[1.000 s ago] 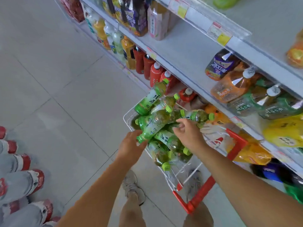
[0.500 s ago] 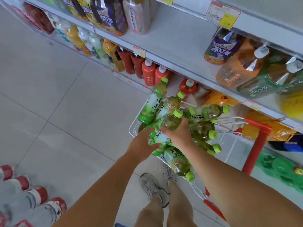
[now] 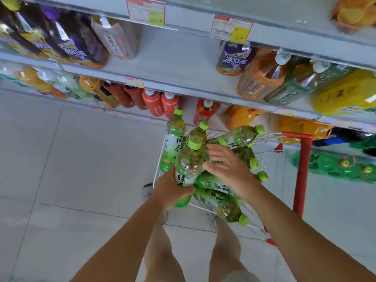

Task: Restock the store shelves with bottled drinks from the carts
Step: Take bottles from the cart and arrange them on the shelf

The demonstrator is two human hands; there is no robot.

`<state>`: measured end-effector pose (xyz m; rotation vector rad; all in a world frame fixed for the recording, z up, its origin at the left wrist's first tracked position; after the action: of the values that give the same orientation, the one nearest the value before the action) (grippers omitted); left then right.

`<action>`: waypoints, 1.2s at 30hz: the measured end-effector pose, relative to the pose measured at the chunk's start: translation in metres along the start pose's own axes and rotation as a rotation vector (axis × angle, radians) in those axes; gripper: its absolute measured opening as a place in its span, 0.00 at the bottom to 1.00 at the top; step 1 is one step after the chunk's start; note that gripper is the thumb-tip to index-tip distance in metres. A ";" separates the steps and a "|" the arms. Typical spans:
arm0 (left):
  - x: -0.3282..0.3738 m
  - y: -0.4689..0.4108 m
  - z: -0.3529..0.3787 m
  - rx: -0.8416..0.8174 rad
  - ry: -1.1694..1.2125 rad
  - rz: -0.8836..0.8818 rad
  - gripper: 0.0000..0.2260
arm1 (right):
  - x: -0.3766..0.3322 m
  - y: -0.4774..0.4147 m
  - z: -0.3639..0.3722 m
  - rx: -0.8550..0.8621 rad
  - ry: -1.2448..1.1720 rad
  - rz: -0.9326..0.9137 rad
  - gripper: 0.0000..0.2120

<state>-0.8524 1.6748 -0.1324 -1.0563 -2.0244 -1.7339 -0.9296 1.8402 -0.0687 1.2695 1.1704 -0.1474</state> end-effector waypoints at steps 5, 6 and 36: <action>-0.010 -0.014 -0.032 -0.096 -0.062 -0.022 0.26 | 0.077 0.067 -0.044 0.819 0.099 0.314 0.19; -0.009 -0.017 -0.037 -0.109 -0.103 -0.008 0.26 | 0.088 0.074 -0.042 0.858 0.073 0.379 0.22; 0.098 0.003 -0.062 -0.007 -0.082 0.197 0.23 | 0.025 0.061 -0.029 0.703 -0.254 0.191 0.39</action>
<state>-0.9336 1.6504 -0.0533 -1.3009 -1.8888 -1.6235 -0.8950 1.8979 -0.0431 1.9025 0.7867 -0.5990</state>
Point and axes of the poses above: each hand's wrist, its own y-axis away from the middle knuckle, its own z-axis out of the palm, x = y × z, the point moved 6 cm from there along -y, towards the middle knuckle, and after that the axes turned 4 degrees about -x, right-handed, at the moved point
